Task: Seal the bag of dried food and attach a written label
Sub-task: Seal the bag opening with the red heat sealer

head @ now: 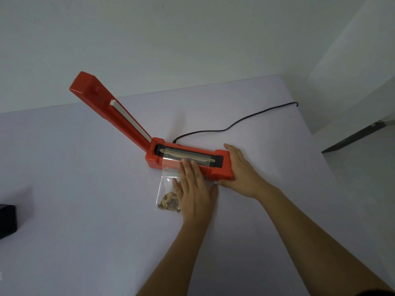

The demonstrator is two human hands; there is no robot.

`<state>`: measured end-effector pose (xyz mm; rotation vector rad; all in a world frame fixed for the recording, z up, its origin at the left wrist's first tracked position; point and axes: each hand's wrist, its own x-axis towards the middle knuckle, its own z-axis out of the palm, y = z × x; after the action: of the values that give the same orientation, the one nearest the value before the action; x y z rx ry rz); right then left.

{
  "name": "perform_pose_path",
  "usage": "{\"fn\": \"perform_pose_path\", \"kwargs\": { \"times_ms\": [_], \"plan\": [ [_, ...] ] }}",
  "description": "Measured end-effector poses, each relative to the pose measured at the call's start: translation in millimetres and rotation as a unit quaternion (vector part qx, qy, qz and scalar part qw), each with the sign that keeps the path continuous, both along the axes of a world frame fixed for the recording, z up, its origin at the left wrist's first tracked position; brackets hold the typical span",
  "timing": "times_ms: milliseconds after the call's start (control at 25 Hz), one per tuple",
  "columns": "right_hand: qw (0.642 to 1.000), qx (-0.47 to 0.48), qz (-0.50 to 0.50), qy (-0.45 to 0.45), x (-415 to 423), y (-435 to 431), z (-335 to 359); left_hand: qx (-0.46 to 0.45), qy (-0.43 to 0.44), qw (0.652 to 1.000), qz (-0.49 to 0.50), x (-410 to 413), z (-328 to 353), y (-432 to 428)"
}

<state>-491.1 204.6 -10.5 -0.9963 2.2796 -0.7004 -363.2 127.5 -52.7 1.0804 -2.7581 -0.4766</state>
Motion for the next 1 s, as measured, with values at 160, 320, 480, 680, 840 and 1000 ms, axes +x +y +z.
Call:
{"fn": "perform_pose_path", "kwargs": {
  "times_ms": [160, 320, 480, 680, 840, 1000],
  "plan": [
    [1.000, -0.002, -0.006, 0.001, 0, 0, -2, 0.013, 0.009, 1.000, 0.001, -8, 4, -2],
    [1.000, -0.002, -0.009, 0.008, 0, 1, -3, 0.007, 0.011, 1.000, -0.002, 2, 4, -2],
    [1.000, 0.006, -0.015, 0.016, 0, 1, -3, 0.004, 0.003, 1.000, -0.012, 1, 9, -5],
    [1.000, 0.009, -0.016, 0.011, 0, 1, -3, 0.003, -0.024, 0.999, -0.049, 2, 25, -14],
    [1.000, 0.005, -0.020, 0.003, -1, 0, -1, 0.049, -0.090, 0.992, -0.071, -2, 50, -23],
    [1.000, 0.004, -0.022, -0.001, 0, 0, -1, 0.044, -0.135, 0.987, -0.075, -7, 69, -27]
  ]
}}
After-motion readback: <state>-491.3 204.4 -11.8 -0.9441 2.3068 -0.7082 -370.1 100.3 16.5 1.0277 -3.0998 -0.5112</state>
